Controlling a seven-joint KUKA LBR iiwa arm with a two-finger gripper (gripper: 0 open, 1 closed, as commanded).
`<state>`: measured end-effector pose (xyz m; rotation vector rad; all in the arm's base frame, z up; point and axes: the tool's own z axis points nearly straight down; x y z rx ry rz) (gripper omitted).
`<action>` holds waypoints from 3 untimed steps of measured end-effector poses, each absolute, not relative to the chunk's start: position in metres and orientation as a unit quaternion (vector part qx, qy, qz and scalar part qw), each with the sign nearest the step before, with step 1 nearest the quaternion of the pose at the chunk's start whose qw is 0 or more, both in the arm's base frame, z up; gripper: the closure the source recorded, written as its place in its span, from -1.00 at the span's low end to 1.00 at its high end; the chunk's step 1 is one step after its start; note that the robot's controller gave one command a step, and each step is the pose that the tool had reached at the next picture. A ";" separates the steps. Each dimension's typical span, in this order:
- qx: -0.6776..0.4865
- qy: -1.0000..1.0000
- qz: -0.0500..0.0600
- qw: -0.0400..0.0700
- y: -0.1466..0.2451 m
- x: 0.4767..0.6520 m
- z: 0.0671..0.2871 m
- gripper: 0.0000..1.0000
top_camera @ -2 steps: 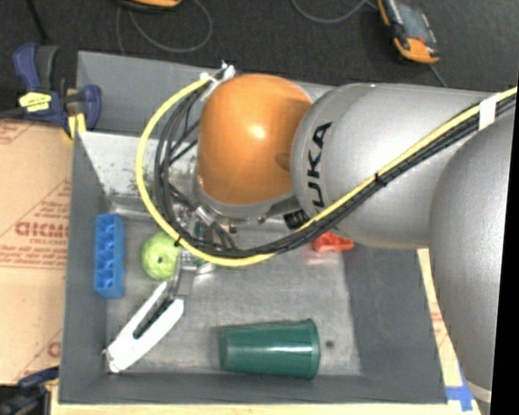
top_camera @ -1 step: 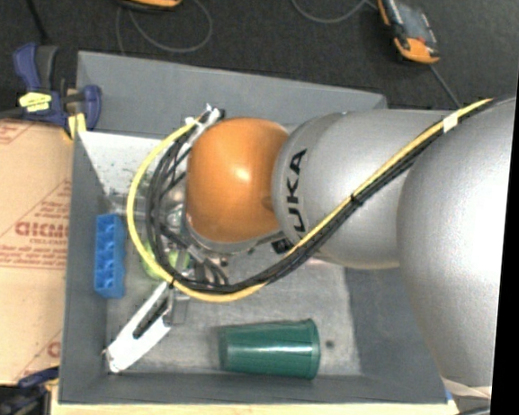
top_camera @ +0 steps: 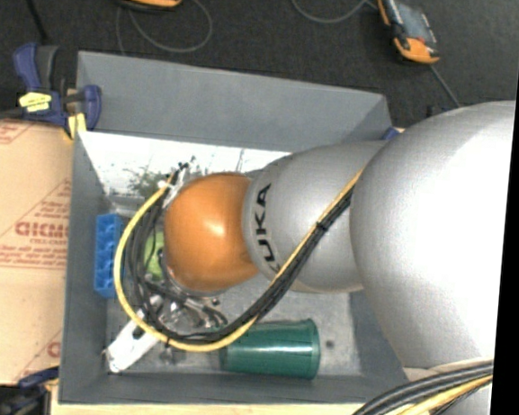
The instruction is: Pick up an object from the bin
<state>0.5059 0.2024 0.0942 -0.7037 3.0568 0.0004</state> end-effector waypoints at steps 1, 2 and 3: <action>-0.275 0.961 0.001 0.005 0.208 0.492 0.072 -1.00; -0.408 0.913 0.000 0.003 0.219 0.500 0.071 -1.00; -0.274 0.962 0.001 0.005 0.208 0.493 0.071 1.00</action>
Offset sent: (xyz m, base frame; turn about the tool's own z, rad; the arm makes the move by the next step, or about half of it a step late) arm -0.0061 0.0180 -0.0242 -0.4183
